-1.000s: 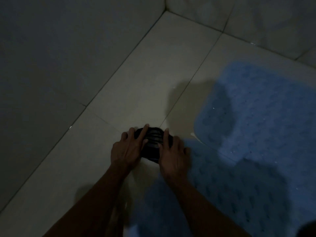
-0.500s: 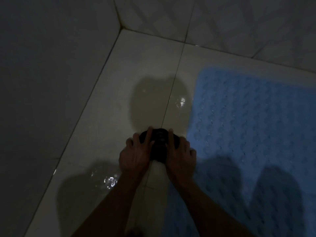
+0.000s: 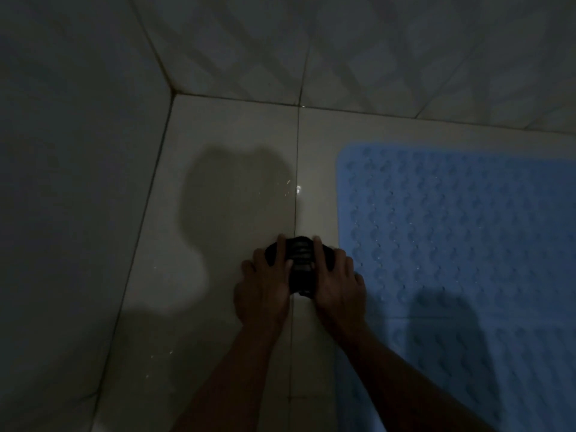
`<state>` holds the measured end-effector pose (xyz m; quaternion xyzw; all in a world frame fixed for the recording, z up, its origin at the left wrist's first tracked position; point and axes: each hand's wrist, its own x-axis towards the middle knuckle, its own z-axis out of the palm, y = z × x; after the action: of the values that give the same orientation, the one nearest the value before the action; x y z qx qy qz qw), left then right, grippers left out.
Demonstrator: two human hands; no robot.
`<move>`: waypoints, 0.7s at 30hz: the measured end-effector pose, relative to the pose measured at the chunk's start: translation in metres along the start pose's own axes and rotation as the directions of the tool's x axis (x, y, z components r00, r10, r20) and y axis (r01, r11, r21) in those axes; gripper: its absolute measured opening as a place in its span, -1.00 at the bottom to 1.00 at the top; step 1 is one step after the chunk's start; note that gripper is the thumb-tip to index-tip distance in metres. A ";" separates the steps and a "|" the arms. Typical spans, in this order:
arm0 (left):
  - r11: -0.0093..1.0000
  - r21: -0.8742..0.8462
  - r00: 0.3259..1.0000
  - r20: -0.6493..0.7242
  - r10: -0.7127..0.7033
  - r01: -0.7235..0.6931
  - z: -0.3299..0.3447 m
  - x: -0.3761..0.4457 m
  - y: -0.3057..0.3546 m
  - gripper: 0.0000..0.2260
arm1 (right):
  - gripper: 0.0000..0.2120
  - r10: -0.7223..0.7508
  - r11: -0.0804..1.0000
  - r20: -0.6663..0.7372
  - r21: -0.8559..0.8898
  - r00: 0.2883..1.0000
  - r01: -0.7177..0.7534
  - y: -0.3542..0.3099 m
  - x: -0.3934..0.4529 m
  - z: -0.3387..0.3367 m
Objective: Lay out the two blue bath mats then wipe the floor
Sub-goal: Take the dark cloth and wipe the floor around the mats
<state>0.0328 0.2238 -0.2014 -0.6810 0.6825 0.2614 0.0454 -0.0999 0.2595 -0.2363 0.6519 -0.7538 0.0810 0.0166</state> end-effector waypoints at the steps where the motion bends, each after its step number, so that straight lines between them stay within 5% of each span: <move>1: 1.000 -0.026 1.000 0.016 0.004 -0.003 0.000 0.004 -0.001 -0.47 | -0.48 -0.009 1.000 -0.025 -0.006 1.000 0.009 0.000 0.003 0.001; 7: 0.999 -0.037 0.995 -0.104 0.012 -0.016 0.002 0.030 0.011 -0.49 | -0.61 -0.057 0.992 -0.091 -0.120 0.994 0.046 0.012 0.037 0.004; 10: 0.998 0.069 1.000 -0.026 0.011 -0.009 -0.005 0.051 0.023 -0.43 | -0.50 -0.093 0.991 -0.043 -0.104 0.995 0.088 0.024 0.062 0.006; 14: 0.981 0.195 0.992 -0.120 0.024 0.000 -0.022 0.080 0.040 -0.47 | -0.57 -0.067 0.993 0.014 -0.093 0.998 0.068 0.029 0.105 0.006; 21: 0.961 0.277 0.972 -0.228 0.065 0.001 -0.034 0.135 0.048 -0.49 | -0.37 -0.121 0.991 0.146 -0.032 0.982 0.127 0.037 0.169 0.009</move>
<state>-0.0127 0.0845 -0.2142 -0.6829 0.7238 0.0824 0.0543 -0.1612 0.0974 -0.2271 0.7012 -0.7125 0.0171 -0.0192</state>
